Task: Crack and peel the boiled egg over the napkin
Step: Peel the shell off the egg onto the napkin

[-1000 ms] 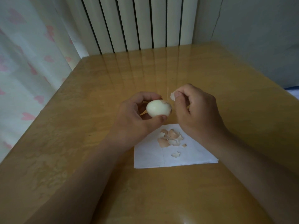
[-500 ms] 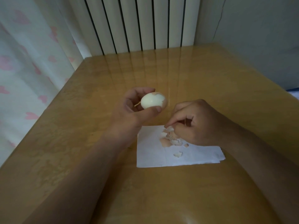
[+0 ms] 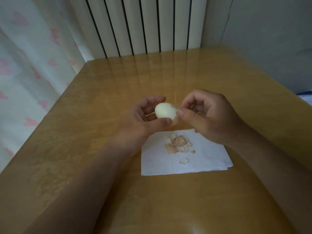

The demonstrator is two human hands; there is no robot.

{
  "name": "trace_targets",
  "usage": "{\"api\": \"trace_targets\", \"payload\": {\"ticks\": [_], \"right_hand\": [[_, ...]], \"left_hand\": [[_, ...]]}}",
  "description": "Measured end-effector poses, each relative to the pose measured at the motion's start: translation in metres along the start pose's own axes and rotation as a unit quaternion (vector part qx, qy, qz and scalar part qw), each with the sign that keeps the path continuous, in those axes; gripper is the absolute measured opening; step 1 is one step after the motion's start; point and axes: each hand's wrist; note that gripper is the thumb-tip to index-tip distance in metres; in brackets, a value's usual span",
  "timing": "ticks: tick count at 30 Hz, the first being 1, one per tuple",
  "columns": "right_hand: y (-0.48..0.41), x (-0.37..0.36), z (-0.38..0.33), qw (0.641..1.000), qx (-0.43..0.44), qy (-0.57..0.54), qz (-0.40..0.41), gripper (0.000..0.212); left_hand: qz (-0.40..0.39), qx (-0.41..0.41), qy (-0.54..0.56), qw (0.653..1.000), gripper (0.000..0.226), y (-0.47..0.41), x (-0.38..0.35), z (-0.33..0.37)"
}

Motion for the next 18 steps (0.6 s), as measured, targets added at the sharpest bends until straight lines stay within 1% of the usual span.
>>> {"api": "trace_targets", "payload": {"ticks": [1,2,4,6,8,9,11,13,15,18], "right_hand": [[0.000,0.000,0.000,1.000,-0.003,-0.020,-0.011,0.002],[0.000,0.000,0.001,0.999,-0.005,-0.034,-0.017,0.005],[0.001,-0.001,0.002,0.998,-0.014,-0.052,-0.020,0.017],[0.000,-0.002,0.003,0.999,-0.020,-0.047,-0.003,0.021],[0.000,-0.003,0.005,0.999,-0.014,-0.029,0.022,0.012],[0.000,-0.003,0.006,0.999,-0.015,-0.020,0.028,0.011],[0.000,-0.004,0.008,0.999,-0.025,-0.006,0.022,0.028],[0.000,-0.007,0.008,0.999,-0.032,0.005,0.011,0.034],[0.000,-0.009,0.008,1.000,-0.025,0.008,0.009,0.032],[0.000,-0.011,0.008,1.000,-0.008,0.003,0.014,0.025]], "left_hand": [[0.002,0.000,0.000,1.000,0.064,0.000,0.000,-0.001],[0.007,-0.001,-0.001,1.000,0.062,-0.001,-0.001,-0.001],[0.015,-0.003,-0.003,1.000,0.057,-0.001,0.000,-0.001],[0.016,-0.004,0.000,1.000,0.055,-0.002,0.001,0.000],[0.007,-0.004,-0.006,1.000,0.057,-0.001,0.002,-0.001],[0.001,-0.003,-0.011,1.000,0.058,-0.001,0.001,-0.002],[-0.008,-0.003,-0.024,1.000,0.055,0.000,0.001,-0.003],[-0.015,-0.004,-0.031,0.999,0.053,0.001,-0.001,-0.003],[-0.017,-0.008,-0.034,0.999,0.052,0.002,-0.003,-0.001],[0.001,-0.014,-0.057,0.998,0.041,0.003,-0.006,0.003]]}}
Point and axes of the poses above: each hand's wrist, its own y-axis away from the middle knuckle, its own x-axis out of the back of the hand, z = x × y, and after that the axes turned 4 degrees about y, right-handed
